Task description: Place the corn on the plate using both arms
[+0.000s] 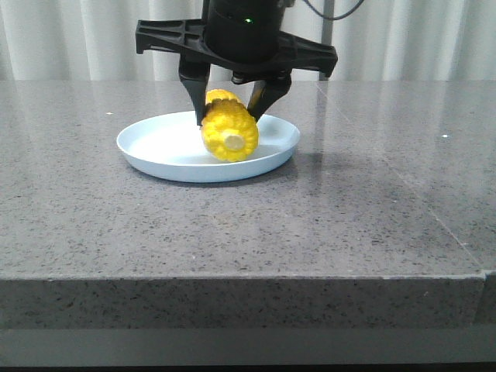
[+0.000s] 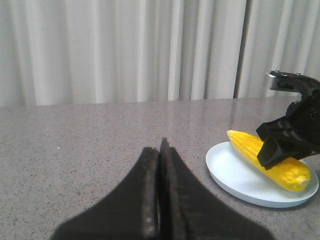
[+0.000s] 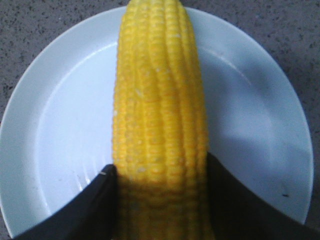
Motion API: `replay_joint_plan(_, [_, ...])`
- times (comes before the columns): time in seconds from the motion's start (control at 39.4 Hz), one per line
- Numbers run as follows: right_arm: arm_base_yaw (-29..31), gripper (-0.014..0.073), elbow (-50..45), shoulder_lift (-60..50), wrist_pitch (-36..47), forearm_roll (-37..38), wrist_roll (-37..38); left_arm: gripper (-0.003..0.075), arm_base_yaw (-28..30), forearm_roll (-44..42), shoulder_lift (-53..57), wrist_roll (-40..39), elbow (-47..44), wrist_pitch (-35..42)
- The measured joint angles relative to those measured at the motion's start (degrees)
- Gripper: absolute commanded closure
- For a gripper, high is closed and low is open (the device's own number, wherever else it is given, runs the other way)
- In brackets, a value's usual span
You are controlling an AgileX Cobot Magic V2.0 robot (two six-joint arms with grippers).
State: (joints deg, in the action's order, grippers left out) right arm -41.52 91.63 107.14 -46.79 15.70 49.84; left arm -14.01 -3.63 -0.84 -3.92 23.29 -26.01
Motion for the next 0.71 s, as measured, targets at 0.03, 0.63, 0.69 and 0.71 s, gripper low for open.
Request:
replay_joint_plan(0.03, [0.00, 0.0134, 0.00, 0.00, 0.00, -0.11, 0.00, 0.0741, 0.00, 0.00, 0.00, 0.00, 0.00, 0.00])
replay_joint_plan(0.63, [0.56, 0.0307, 3.58, -6.42, -4.21, 3.65, 0.12, 0.0741, 0.00, 0.00, 0.00, 0.00, 0.00, 0.00])
replay_joint_plan(0.69, [1.34, 0.0396, 4.05, -7.76, -4.94, 3.89, 0.12, 0.0741, 0.00, 0.00, 0.00, 0.00, 0.00, 0.00])
replay_joint_plan(0.71, [1.91, 0.0449, 4.17, -8.46, -5.15, 3.98, 0.12, 0.0741, 0.00, 0.00, 0.00, 0.00, 0.00, 0.00])
